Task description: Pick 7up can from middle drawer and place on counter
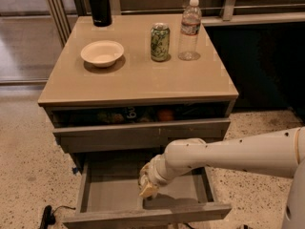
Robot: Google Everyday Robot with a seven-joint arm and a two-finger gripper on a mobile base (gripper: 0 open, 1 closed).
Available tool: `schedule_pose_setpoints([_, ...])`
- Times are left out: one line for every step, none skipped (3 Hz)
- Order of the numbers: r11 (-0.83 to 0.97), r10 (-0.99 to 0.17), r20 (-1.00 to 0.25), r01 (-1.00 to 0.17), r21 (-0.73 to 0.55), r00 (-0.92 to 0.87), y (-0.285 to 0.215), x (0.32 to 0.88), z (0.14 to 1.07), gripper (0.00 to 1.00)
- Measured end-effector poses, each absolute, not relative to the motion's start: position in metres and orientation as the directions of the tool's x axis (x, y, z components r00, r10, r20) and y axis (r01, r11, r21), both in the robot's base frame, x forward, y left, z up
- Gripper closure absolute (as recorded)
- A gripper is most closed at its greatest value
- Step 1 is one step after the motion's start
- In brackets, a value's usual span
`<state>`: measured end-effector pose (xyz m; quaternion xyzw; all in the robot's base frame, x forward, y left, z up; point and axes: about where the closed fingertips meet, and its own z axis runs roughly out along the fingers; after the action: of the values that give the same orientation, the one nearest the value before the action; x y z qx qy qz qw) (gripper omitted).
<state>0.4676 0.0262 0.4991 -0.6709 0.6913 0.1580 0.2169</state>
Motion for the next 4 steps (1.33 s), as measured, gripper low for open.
schedule_pose_setpoints([0.059,-0.867,-0.498,-0.995,-0.074,-0.014,0.016,0.460,0.536,1.00])
schedule_pose_setpoints([0.066,-0.876,-0.481,-0.995,-0.080,-0.020,0.003,0.445,0.582,1.00])
schedule_pose_setpoints([0.068,-0.873,-0.487,-0.995,-0.074,-0.023,0.006,0.442,0.601,1.00])
schedule_pose_setpoints([0.071,-0.873,-0.488,-0.995,-0.065,-0.030,0.009,0.439,0.636,1.00])
